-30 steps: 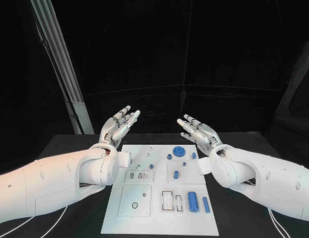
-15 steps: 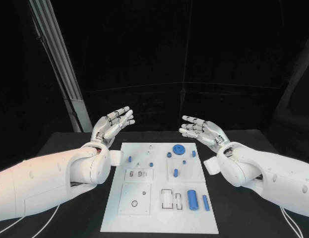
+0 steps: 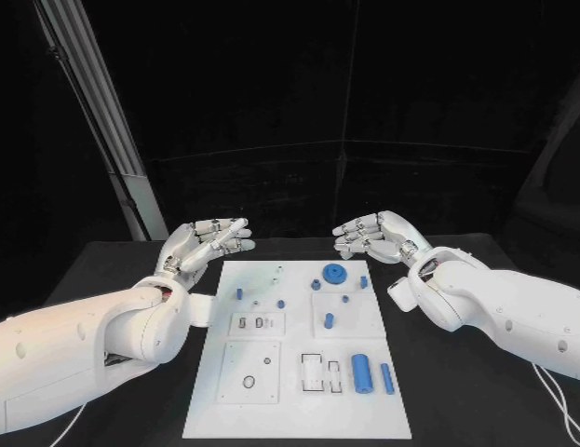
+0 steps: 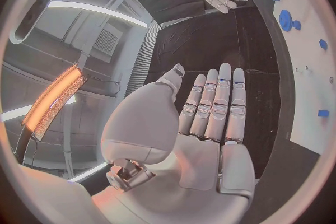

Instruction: Assemble the parts on the task board

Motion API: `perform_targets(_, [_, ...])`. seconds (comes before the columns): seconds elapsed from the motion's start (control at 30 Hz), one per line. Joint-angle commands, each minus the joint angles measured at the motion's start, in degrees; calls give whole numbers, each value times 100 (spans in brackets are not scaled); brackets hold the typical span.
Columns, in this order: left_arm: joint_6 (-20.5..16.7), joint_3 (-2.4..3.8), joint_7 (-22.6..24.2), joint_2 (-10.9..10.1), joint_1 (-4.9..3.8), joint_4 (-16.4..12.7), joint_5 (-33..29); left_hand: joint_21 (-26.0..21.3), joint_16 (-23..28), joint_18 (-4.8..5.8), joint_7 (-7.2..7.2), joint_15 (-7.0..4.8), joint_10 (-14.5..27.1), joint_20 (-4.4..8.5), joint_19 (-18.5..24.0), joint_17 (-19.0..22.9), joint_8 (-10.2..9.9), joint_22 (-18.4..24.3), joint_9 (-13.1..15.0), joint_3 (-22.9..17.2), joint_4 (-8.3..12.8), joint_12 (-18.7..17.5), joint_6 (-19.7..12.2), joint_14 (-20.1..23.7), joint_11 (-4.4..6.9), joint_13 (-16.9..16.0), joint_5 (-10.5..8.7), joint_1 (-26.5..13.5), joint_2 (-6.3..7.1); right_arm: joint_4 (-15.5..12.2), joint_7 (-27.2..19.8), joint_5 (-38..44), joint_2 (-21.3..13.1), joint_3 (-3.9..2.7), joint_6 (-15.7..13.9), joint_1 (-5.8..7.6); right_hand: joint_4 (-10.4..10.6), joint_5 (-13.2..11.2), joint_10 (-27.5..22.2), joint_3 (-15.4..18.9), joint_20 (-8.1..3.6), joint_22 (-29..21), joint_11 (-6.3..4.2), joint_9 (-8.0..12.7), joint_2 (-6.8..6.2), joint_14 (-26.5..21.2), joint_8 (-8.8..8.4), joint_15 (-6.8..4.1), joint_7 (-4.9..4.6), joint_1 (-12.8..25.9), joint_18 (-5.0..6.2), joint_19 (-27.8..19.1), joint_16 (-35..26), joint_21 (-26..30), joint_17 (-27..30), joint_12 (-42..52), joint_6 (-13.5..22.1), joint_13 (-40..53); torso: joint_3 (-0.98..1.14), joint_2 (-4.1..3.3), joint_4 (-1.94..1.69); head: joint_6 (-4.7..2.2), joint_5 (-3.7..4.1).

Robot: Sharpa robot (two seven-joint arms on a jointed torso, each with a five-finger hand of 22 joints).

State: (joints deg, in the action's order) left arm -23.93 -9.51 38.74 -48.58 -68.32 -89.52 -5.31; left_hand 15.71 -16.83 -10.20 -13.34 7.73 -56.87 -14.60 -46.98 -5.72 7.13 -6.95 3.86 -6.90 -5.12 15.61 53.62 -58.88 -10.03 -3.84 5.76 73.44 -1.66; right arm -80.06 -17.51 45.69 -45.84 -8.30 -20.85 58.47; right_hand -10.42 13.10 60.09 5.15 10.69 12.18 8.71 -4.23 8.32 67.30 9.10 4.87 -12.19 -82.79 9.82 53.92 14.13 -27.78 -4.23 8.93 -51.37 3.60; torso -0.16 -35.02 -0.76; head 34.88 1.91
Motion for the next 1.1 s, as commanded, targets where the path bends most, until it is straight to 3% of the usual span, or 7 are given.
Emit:
perform_targets(0.03, [450, 6, 119, -59, -15, -143, 117, 13, 42, -45, 21, -30, -116, 32, -93, -28, -30, 21, -8, -5, 45, -60, 73, -110, 23, -6, -13, 11, -19, 48, 507, 1594, 38, -4, 167, 92, -96, -47, 234, -6, -101, 110, -64, 25, -34, 344, -13, -106, 45, 18, 60, 185, 50, -230, -41, -69, -172, -8, 8, -204, -44, -8, 53])
perform_targets(0.2, [602, 6, -26, -106, -17, -297, 6, 18, 27, -46, 43, -80, -229, 83, -258, -95, -67, 49, -12, 19, 83, -183, 138, -318, 57, -2, -14, -65, -9, 161, 992, 2747, 144, -8, 230, 221, -329, 5, 782, -16, -374, 497, -270, 36, -60, 1344, -66, -385, 187, 60, 77, 678, 424, -964, -316, -142, -516, 9, 0, -356, -82, -56, 116])
perform_targets(0.37, [698, 6, -90, -93, -17, -359, -28, 51, -42, -45, 67, -144, -320, 149, -465, -207, -114, 65, -12, 26, 134, -317, 185, -568, 88, -2, -14, -114, -26, 228, 1433, 3689, 251, -10, 372, 284, -517, -39, 1012, -19, -497, 808, -366, 51, -71, 1766, -205, -494, 248, 224, 60, 834, 760, -1502, -670, -325, -650, 9, -13, -451, -123, -71, 155])
perform_targets(0.53, [757, 6, -124, -89, -17, -393, -53, 84, -105, -45, 78, -188, -368, 193, -610, -301, -149, 69, -12, 28, 170, -403, 203, -728, 107, -3, -14, -135, -37, 231, 1809, 4470, 335, -11, 560, 326, -629, -67, 1096, -23, -539, 1109, -416, 52, -69, 1890, -381, -537, 272, 377, 62, 961, 1431, -2021, -1166, -519, -685, 14, -19, -532, -171, -106, 199])
perform_targets(0.73, [836, 6, -153, -80, -17, -409, -83, 88, -114, -44, 79, -193, -373, 199, -629, -315, -155, 70, -13, 26, 175, -417, 204, -746, 109, -2, -13, -137, -43, 229, 2046, 5093, 438, -12, 848, 350, -612, -123, 820, 1, -518, 1407, -372, 48, -102, 1890, -526, -513, 277, 519, 65, 955, 2306, -2512, -1699, -541, -677, -1, -24, -582, -224, -120, 243])
perform_targets(0.97, [876, 6, -172, -93, -18, -431, -145, 88, -116, -43, 75, -193, -369, 201, -638, -322, -163, 72, -14, 28, 174, -429, 199, -751, 106, -1, -15, -144, -44, 238, 2139, 5361, 514, -12, 1049, 367, -605, -163, 671, 4, -487, 1955, -343, 47, -106, 1788, -540, -486, 280, 563, 11, 1019, 2839, -3015, -2077, -539, -643, 2, -38, -619, -258, -130, 254])
perform_targets(1.1, [889, 6, -190, -96, -18, -433, -202, 85, -118, -39, 54, -187, -334, 204, -665, -349, -199, 81, -18, 45, 182, -480, 154, -760, 89, 4, -17, -167, -32, 248, 2136, 5427, 553, -12, 1167, 374, -605, -170, 628, -2, -469, 2270, -328, 47, -106, 1748, -540, -477, 273, 565, -29, 1074, 3212, -3274, -2427, -534, -623, 3, -40, -628, -260, -127, 240])
